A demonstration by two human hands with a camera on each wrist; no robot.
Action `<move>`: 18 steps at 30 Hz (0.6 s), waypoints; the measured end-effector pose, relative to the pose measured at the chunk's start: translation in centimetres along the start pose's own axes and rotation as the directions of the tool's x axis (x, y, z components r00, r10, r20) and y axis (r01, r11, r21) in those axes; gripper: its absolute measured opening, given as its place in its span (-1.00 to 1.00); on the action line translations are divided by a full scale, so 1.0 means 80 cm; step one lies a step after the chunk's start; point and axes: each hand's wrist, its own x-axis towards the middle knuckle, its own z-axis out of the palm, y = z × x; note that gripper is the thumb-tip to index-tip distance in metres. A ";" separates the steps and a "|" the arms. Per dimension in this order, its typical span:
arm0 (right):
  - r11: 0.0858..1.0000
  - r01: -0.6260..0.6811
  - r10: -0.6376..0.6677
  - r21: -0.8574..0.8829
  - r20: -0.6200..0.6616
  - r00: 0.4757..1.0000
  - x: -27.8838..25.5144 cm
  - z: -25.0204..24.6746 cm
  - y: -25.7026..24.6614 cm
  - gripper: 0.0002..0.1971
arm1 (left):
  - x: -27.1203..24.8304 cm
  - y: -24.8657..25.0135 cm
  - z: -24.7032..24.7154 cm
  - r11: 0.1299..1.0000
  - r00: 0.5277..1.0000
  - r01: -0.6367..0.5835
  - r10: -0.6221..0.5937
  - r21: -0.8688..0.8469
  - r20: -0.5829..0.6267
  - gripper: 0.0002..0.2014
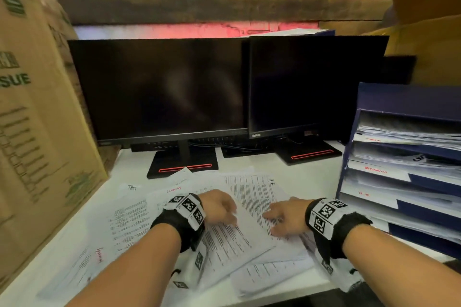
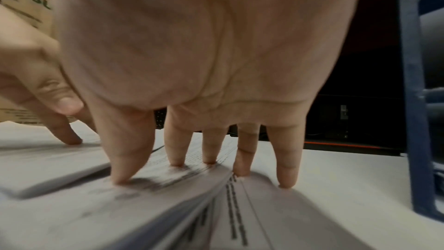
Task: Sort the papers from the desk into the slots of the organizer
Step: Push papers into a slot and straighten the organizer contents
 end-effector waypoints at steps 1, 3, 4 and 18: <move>1.000 -0.005 0.005 -0.019 0.011 1.000 0.001 -0.002 0.001 -0.38 | -0.002 -0.006 -0.005 0.999 0.999 0.001 -0.002 -0.037 -0.040 -0.59; 1.000 -0.008 0.008 -0.022 0.020 1.000 0.003 -0.005 0.005 -0.38 | -0.002 -0.018 -0.015 0.998 0.985 0.051 -0.058 -0.043 -0.164 -0.60; 1.000 -0.009 0.010 -0.021 0.020 1.000 0.005 -0.006 0.006 -0.38 | -0.001 -0.026 -0.020 0.994 0.967 0.102 -0.105 -0.025 -0.234 -0.60; 1.000 -0.010 0.011 0.023 -0.038 0.999 0.014 -0.006 0.006 -0.48 | 0.002 -0.107 -0.027 0.770 0.710 0.500 -0.626 -0.396 -0.322 -0.16</move>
